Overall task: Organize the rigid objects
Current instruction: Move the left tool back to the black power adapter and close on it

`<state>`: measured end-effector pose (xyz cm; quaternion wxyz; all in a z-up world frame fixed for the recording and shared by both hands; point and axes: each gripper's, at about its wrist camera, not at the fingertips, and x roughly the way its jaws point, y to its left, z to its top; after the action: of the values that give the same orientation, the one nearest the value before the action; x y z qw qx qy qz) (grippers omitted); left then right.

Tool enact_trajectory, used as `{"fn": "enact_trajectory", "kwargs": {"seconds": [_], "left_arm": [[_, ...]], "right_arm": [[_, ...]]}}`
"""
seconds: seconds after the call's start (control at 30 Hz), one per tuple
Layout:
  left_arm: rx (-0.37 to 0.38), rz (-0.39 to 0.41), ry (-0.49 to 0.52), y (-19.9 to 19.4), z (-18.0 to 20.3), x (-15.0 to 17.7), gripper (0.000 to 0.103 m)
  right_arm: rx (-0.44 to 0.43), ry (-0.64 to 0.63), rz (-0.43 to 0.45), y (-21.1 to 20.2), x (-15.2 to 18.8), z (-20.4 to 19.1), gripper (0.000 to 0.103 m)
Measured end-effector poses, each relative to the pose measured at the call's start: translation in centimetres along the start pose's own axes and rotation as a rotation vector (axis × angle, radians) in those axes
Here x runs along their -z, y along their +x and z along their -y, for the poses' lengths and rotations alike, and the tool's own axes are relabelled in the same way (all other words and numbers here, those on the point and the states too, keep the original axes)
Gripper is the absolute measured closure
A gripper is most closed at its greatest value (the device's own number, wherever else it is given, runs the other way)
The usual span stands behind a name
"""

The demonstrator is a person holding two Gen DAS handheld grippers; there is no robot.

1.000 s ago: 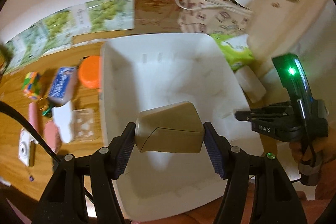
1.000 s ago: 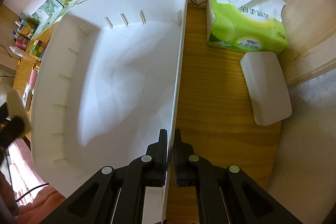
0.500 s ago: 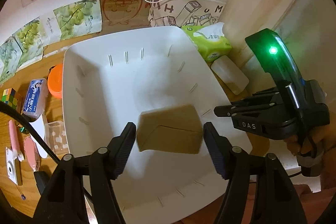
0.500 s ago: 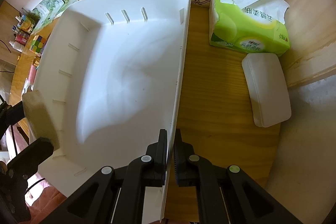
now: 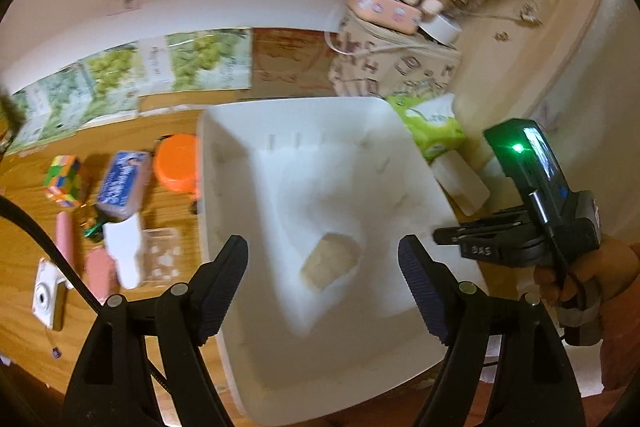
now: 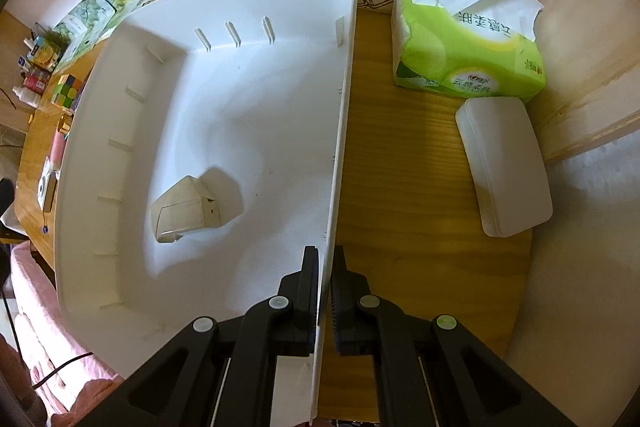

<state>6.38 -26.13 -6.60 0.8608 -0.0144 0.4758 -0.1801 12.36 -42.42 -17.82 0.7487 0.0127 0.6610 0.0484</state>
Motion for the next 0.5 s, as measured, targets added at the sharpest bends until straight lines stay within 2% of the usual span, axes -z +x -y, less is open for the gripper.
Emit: {"fn": "enact_trajectory", "kwargs": {"seconds": [0.3, 0.5], "left_arm": [[-0.068, 0.005, -0.069, -2.2, -5.4, 1.7, 0.023], [-0.09, -0.043, -0.127, -2.4, -9.5, 3.0, 0.023]], "right_arm": [[0.005, 0.051, 0.005, 0.0, 0.0, 0.2, 0.098], [-0.004, 0.098, 0.002, 0.0, 0.0, 0.6, 0.098]]}}
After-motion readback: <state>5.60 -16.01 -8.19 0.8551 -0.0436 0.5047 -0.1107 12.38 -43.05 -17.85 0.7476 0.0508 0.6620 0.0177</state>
